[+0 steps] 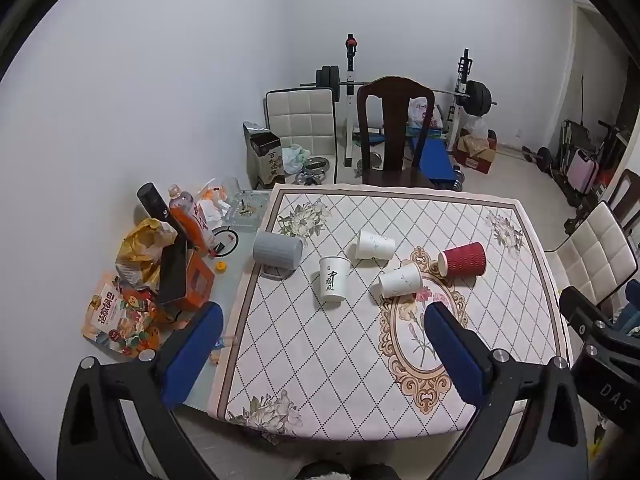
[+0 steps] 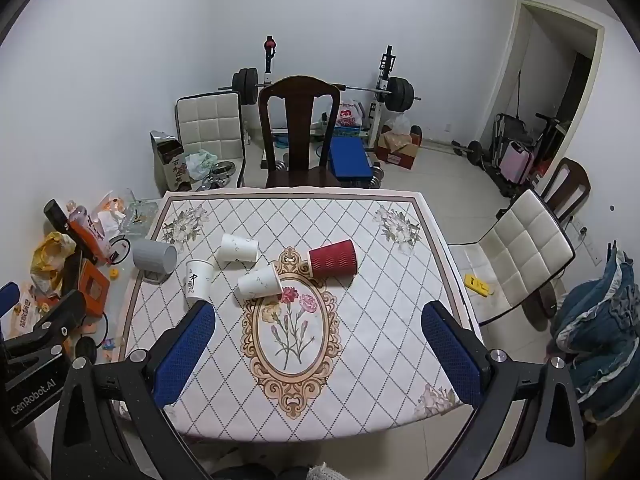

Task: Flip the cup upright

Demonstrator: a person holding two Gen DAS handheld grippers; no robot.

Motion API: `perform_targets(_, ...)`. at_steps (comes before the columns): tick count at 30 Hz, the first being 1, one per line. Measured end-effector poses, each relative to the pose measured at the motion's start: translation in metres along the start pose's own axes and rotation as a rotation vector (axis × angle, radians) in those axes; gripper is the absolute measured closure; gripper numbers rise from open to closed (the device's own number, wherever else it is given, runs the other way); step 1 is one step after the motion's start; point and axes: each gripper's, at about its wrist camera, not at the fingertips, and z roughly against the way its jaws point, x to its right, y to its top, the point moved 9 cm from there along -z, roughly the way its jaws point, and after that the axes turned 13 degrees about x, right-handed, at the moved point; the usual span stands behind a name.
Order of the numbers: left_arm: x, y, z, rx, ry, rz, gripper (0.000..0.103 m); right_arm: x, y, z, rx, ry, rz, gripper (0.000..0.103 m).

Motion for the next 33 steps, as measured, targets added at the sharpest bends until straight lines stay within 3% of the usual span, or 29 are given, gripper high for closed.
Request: perform_targets(33, 0.0028, 0.0084, -0.0032, 0.003, -0.009, 0.004, 0.000, 0.0023, 0.0048, 0.0017, 0.005, -0.001, 0.001, 0.000)
